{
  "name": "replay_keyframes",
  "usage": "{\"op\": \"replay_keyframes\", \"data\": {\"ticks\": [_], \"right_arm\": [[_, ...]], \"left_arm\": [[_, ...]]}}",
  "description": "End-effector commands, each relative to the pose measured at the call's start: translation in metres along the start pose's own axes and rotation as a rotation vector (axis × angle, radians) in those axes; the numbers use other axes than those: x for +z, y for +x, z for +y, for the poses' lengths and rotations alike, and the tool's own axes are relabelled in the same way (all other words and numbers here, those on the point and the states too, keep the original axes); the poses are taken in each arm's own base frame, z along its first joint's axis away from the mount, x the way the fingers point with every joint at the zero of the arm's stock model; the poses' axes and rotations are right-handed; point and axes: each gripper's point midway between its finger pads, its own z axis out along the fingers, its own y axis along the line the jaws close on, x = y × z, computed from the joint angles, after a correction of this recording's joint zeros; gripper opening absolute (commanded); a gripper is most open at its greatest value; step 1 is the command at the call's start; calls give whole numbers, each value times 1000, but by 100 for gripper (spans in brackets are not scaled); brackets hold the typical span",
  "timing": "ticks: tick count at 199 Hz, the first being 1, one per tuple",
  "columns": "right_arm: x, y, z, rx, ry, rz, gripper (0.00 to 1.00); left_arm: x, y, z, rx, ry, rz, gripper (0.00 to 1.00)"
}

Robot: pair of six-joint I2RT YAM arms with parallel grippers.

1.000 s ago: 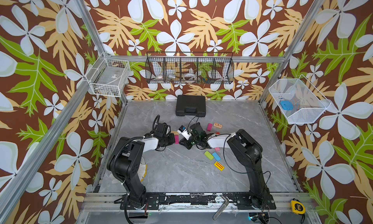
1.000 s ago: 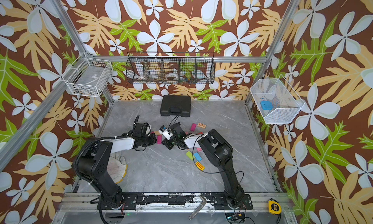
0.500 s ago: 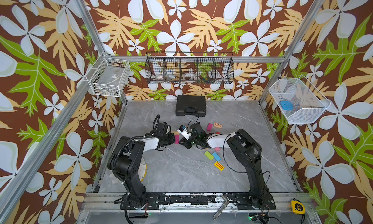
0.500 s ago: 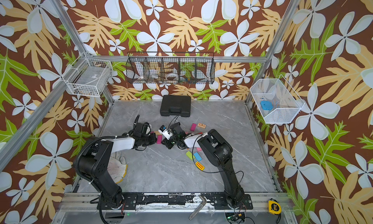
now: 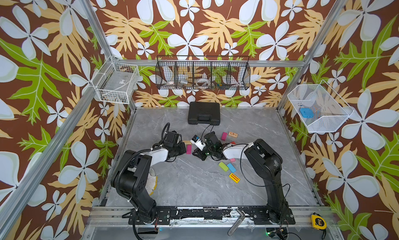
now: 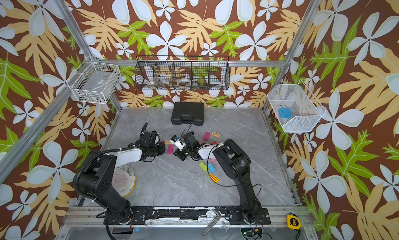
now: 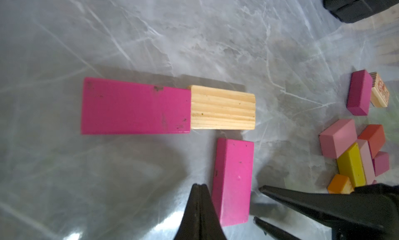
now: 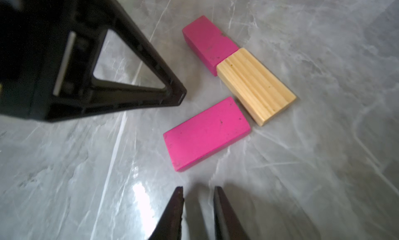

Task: Assemble the number 7 with building blocks
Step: Assemble the building block at the center of the board.

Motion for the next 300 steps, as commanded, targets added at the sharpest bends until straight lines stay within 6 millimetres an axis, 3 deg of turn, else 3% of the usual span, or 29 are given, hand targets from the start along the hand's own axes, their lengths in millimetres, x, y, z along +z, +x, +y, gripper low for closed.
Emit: {"op": "replay_keyframes", "data": {"ticks": [1, 48, 134, 300], "right_arm": [[0, 11, 6, -24, 3, 39, 32], [9, 10, 6, -25, 50, 32, 41], [10, 13, -14, -14, 160, 52, 40], [8, 11, -15, -20, 155, 42, 40]], "left_arm": [[-4, 1, 2, 8, -12, -5, 0], [-11, -2, 1, 12, -12, -19, 0], [-15, -3, 1, 20, -13, -29, 0], [-13, -3, 1, 20, -13, -22, 0]]}}
